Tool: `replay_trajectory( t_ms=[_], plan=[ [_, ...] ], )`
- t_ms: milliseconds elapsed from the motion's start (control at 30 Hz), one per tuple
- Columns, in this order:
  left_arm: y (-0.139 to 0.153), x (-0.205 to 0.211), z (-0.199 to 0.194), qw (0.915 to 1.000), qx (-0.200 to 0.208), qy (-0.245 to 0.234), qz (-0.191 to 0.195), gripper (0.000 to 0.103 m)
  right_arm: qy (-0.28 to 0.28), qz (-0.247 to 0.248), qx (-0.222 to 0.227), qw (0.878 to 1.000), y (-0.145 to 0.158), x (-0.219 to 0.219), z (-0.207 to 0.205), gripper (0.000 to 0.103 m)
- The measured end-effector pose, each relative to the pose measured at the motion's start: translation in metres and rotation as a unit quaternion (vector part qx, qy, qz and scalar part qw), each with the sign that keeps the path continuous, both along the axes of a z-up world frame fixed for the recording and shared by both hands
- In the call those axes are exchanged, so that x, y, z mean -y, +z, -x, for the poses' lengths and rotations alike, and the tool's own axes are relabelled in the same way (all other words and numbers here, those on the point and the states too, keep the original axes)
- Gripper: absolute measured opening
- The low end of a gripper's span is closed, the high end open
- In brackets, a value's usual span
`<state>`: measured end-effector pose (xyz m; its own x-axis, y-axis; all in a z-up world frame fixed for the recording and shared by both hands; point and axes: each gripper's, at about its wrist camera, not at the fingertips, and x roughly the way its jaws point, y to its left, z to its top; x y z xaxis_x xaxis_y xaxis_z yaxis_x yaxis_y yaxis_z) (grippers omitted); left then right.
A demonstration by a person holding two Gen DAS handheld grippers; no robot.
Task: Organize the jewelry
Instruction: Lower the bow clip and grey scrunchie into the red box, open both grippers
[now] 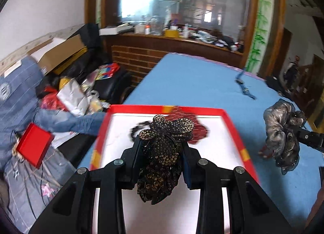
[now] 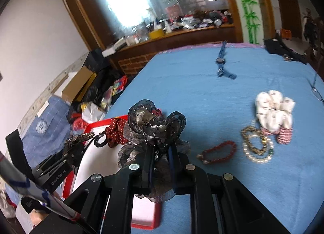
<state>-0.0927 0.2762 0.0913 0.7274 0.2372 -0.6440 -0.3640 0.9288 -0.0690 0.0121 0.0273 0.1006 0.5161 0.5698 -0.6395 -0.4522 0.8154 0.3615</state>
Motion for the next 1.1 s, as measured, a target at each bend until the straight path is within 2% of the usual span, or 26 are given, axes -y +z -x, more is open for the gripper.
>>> replay_trajectory(
  t_ms=[367, 500, 600, 867, 1100],
  plan=[
    [-0.025, -0.044, -0.017, 0.9980, -0.055, 0.025, 0.017, 0.033, 0.037, 0.050, -0.024, 0.998, -0.016, -0.075, -0.038, 0.016],
    [-0.028, -0.057, -0.024, 0.9965, -0.066, 0.018, 0.047, 0.033, 0.043, 0.066, -0.022, 0.997, -0.022, -0.093, -0.047, 0.016],
    [-0.027, -0.059, -0.029, 0.9966, -0.073, 0.027, 0.027, 0.033, 0.039, 0.080, -0.020, 0.996, -0.027, -0.103, -0.052, 0.016],
    [-0.035, -0.061, -0.046, 0.9943, -0.098, 0.014, 0.040, 0.033, 0.034, 0.101, -0.027, 0.994, -0.039, -0.114, -0.065, 0.018],
    [-0.038, -0.062, -0.055, 0.9937, -0.103, 0.017, 0.040, 0.033, 0.033, 0.106, -0.039, 0.993, -0.049, -0.118, -0.068, 0.022]
  ],
)
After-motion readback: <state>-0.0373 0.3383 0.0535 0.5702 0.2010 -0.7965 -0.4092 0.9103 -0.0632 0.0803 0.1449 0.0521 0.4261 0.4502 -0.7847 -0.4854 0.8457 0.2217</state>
